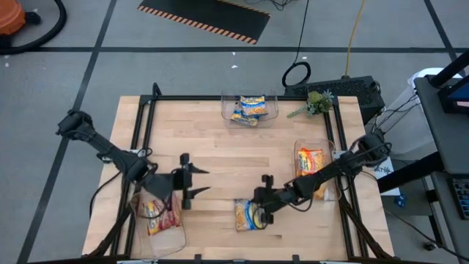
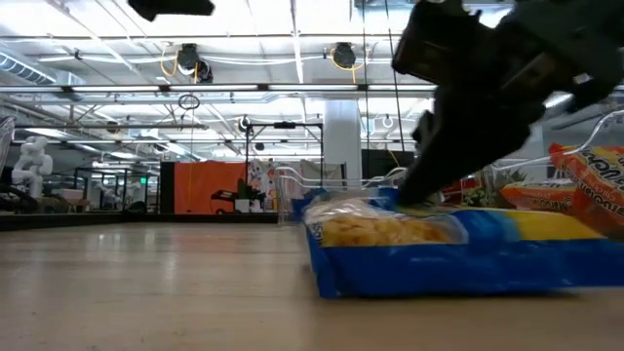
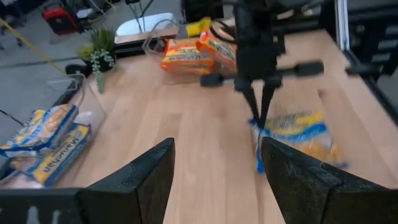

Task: Sort Maruchan noodles
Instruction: Put the blue noodle pack into the top center transparent bin

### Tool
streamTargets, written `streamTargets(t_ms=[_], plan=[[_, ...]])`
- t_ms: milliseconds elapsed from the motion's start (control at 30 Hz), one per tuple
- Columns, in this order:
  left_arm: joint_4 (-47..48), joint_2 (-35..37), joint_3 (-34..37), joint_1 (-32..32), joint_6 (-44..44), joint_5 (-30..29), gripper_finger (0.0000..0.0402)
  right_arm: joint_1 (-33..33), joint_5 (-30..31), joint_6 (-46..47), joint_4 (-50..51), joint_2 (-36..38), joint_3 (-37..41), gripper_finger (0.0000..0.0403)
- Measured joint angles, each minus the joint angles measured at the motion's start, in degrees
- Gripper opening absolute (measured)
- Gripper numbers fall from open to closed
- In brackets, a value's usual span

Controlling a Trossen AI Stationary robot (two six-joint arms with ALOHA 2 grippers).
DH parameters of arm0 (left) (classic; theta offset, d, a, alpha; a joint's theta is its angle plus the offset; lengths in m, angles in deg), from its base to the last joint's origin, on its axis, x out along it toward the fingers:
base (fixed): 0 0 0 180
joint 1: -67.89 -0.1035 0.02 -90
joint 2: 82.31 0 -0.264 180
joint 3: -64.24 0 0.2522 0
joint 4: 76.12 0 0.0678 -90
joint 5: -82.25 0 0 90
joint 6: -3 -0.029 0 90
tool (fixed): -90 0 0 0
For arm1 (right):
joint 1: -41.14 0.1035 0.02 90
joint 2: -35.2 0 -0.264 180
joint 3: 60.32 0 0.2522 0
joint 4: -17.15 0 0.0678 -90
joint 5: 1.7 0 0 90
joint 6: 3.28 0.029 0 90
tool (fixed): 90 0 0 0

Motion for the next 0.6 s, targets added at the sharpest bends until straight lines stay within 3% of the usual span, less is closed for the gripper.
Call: streamTargets(t_ms=[133,400,600], plan=[[-2.89,0.00,0.00,-5.39,1.49,5.41,0.0243,-3.12,0.07,-6.59,-1.16,1.23,0.02,0.0001],[-4.05,-0.51,0.00,-10.74,6.45,6.89,0.0243,-7.95,2.90,-18.86,0.28,9.00,0.04,0.0000],[-17.37,-6.67,-0.11,-11.19,1.99,8.61,0.0243,-10.99,3.32,-25.84,1.72,15.57,0.04,0.0000]])
